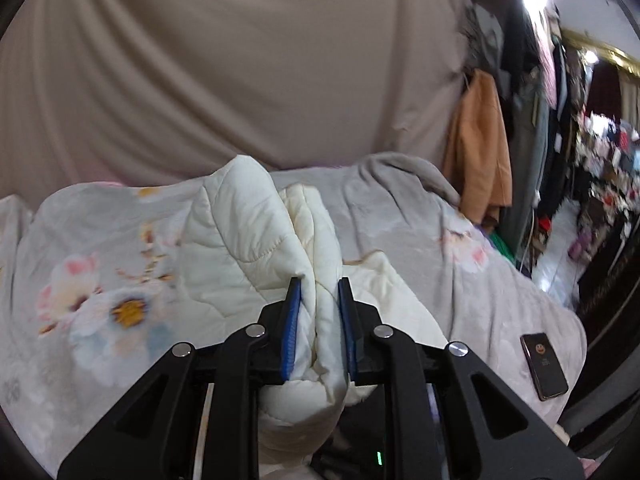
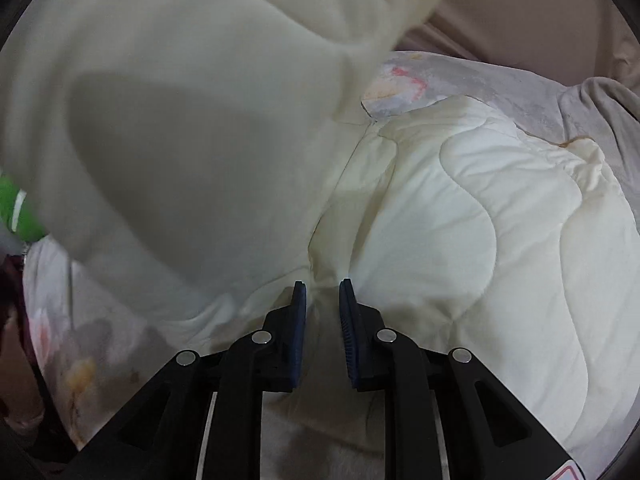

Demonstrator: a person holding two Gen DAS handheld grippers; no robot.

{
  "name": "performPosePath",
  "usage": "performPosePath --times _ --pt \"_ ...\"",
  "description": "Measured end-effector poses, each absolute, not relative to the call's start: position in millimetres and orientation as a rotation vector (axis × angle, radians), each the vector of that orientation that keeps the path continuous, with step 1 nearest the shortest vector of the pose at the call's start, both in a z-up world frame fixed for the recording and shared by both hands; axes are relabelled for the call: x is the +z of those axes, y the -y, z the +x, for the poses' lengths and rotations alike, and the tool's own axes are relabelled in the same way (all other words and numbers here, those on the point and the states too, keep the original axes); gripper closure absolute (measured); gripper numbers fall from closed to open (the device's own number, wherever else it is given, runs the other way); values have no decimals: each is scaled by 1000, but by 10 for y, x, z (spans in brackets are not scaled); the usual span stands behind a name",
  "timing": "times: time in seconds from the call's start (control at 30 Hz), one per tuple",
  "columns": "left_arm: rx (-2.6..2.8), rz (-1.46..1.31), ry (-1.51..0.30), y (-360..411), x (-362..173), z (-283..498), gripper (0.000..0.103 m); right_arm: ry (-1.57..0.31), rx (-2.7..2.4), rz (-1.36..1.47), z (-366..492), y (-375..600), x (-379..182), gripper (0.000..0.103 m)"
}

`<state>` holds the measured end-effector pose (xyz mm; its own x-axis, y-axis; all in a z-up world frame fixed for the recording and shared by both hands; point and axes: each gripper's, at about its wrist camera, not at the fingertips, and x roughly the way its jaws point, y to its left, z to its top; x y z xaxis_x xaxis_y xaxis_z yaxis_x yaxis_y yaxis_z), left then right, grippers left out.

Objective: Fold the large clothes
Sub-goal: 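Grasp the folded jacket end with both tools and lift it up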

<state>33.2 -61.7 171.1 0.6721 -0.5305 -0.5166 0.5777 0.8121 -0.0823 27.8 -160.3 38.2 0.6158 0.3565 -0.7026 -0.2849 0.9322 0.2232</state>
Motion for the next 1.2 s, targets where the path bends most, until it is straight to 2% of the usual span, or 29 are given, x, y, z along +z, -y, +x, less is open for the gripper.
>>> performPosePath --times 0.23,0.37,0.5,0.53,0.6,0.63,0.67,0.7,0.8,0.87,0.97,1.2 --pt "-654 226 -692 1538 1031 564 86 -827 361 282 -317 2226 318 85" --pt "-620 333 -711 1955 544 520 86 -835 253 407 -558 2780 233 82" --pt "-592 370 -698 2109 337 467 81 -782 185 534 -755 3264 319 80" --pt "-593 369 -694 2120 343 453 79 -759 160 537 -788 3348 379 78" --pt "-610 343 -693 2074 440 438 76 -709 133 551 -815 3472 520 60" --pt "-627 320 -689 2014 522 409 75 -685 131 558 -799 3503 586 55" --pt "-647 296 -673 1920 652 354 69 -657 136 559 -793 3529 672 48" --pt "-661 279 -646 1804 791 279 58 -630 141 553 -781 3533 759 43" --pt "-644 225 -549 1402 1126 88 34 -567 181 536 -793 3577 972 30" --pt "-622 192 -519 1076 1270 -12 26 -544 238 533 -675 3548 1104 24" --pt "-538 172 -555 669 1238 -37 24 -560 313 554 -435 3392 1190 17" --pt "-395 224 -741 310 501 40 24 -765 436 616 289 2964 992 17"
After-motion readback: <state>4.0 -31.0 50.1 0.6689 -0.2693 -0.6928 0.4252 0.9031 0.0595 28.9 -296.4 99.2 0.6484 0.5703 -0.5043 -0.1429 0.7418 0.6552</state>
